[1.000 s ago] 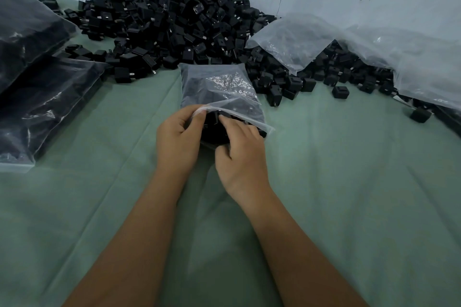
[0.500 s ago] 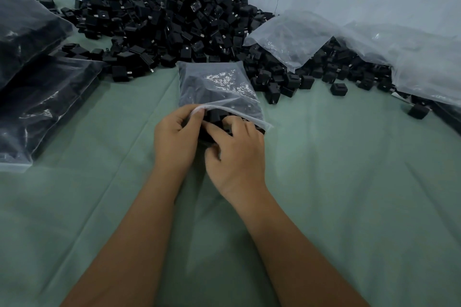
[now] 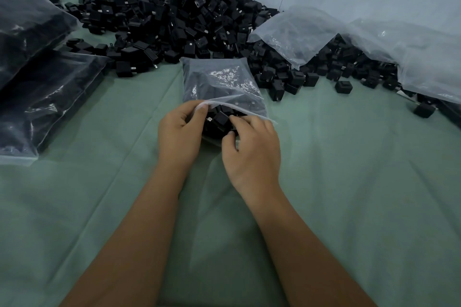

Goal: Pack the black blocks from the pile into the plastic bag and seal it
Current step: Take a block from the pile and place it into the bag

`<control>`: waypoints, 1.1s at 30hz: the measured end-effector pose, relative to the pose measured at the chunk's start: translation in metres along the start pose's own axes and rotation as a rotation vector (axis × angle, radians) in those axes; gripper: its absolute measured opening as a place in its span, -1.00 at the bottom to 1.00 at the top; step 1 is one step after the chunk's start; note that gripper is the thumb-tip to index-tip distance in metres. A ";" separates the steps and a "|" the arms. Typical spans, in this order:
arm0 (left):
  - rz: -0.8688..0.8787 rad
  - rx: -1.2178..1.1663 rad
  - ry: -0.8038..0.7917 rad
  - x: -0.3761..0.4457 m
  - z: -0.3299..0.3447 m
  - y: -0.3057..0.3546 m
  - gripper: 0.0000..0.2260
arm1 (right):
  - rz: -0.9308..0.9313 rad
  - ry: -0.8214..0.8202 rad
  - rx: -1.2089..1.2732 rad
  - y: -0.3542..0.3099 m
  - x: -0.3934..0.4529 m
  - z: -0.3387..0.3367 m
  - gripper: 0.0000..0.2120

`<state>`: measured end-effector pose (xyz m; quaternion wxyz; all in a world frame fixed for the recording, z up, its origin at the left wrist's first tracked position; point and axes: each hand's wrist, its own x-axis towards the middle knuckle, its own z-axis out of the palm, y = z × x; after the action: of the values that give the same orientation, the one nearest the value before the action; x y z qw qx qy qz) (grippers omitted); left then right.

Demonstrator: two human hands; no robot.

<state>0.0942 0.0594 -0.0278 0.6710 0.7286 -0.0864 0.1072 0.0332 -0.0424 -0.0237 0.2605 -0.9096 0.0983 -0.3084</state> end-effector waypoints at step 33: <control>-0.018 0.026 -0.030 -0.001 -0.001 0.001 -0.83 | 0.163 0.035 0.337 0.007 0.009 0.005 -0.86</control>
<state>0.0934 0.0604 -0.0273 0.6611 0.7394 -0.0884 0.0913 0.0434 -0.0488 -0.0263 0.4316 -0.8366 0.1230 -0.3141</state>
